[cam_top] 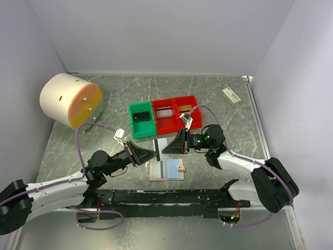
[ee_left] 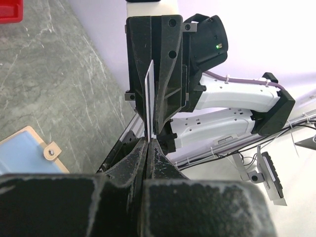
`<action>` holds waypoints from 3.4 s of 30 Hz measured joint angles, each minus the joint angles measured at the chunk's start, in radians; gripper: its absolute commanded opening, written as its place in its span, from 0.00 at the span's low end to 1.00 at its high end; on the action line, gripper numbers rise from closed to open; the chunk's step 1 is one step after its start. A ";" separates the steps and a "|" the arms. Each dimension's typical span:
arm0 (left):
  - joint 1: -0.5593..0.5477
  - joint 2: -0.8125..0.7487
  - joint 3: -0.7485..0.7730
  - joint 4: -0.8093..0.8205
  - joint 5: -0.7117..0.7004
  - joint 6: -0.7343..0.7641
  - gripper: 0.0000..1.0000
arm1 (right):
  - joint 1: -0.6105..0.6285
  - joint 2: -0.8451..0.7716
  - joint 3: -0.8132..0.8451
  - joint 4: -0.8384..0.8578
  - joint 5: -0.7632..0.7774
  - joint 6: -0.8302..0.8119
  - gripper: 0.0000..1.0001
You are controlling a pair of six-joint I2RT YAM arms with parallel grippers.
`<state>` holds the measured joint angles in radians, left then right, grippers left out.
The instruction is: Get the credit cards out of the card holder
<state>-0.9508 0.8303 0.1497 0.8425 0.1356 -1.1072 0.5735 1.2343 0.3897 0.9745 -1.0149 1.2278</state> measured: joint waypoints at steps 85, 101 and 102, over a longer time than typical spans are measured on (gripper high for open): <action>0.602 0.009 0.644 -1.336 -0.389 0.721 0.99 | 0.070 0.369 0.646 -0.996 0.977 -2.124 0.00; 0.602 0.008 0.644 -1.364 -0.457 0.707 0.99 | 0.079 0.658 0.866 -0.995 1.073 -2.102 0.00; 0.602 0.010 0.644 -1.364 -0.458 0.707 0.99 | 0.080 0.670 0.869 -0.994 1.087 -2.098 0.00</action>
<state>-0.3485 0.8398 0.7933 -0.5217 -0.3222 -0.4004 0.6533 1.9045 1.2591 -0.0193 0.0719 -0.8707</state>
